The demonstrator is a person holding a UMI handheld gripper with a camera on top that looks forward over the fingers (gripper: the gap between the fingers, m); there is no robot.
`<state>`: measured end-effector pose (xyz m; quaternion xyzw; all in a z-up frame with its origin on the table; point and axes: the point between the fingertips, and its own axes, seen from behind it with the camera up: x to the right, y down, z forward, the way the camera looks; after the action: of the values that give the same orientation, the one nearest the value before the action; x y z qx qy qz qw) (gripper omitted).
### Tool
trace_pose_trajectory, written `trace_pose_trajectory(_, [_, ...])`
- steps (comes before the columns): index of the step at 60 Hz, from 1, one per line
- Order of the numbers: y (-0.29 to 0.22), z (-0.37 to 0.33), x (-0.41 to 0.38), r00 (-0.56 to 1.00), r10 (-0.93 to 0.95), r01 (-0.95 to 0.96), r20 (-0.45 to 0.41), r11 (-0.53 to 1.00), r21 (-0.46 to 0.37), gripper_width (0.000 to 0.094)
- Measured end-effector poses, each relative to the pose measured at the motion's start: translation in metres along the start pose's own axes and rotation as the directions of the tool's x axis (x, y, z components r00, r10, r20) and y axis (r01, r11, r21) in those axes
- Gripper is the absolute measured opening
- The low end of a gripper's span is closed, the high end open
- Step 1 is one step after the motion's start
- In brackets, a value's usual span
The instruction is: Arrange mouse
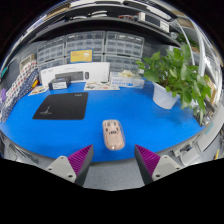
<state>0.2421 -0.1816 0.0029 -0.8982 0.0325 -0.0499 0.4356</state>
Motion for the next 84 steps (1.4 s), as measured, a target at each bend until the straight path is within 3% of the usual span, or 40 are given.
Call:
trace_pose_trajectory(5, [-0.016,0.03,0.005,1.0,-0.006,0.006,0.011,1.0,-0.005,0.0811])
trace_pose_trajectory(16, [-0.029,0.076,0.003,0.999,-0.023,0.024,0.03,0.999,-0.042,0.0666])
trace_pose_trajectory(17, [-0.031,0.077,0.0,0.999,-0.014,0.015,0.044,0.999,-0.038,0.06])
trace_pose_trajectory(19, [-0.031,0.079,-0.002,0.998,0.003,-0.001,0.056,0.999,-0.041,0.0584])
trace_pose_trajectory(21, [-0.032,0.08,-0.005,0.997,0.016,-0.013,0.073,0.999,-0.046,0.049])
trace_pose_trajectory(27, [-0.03,0.08,-0.005,0.997,0.003,0.001,0.071,0.999,-0.051,0.0461])
trace_pose_trajectory(35, [-0.028,0.08,-0.007,0.998,-0.019,0.022,0.056,0.998,-0.067,0.0318])
trace_pose_trajectory(52, [-0.035,0.073,-0.007,1.0,0.026,-0.026,-0.003,0.991,-0.13,0.0319])
trace_pose_trajectory(59, [-0.09,0.053,-0.009,0.998,0.043,-0.046,-0.045,0.997,-0.059,0.0319])
trace_pose_trajectory(69, [-0.217,0.013,-0.034,0.996,0.039,-0.029,-0.082,0.992,0.122,0.032])
trace_pose_trajectory(78, [-0.297,-0.007,-0.091,0.999,0.018,-0.006,-0.05,0.971,0.241,0.0321])
trace_pose_trajectory(84, [-0.316,0.007,-0.138,1.0,-0.026,0.025,0.0,0.971,0.239,0.0321])
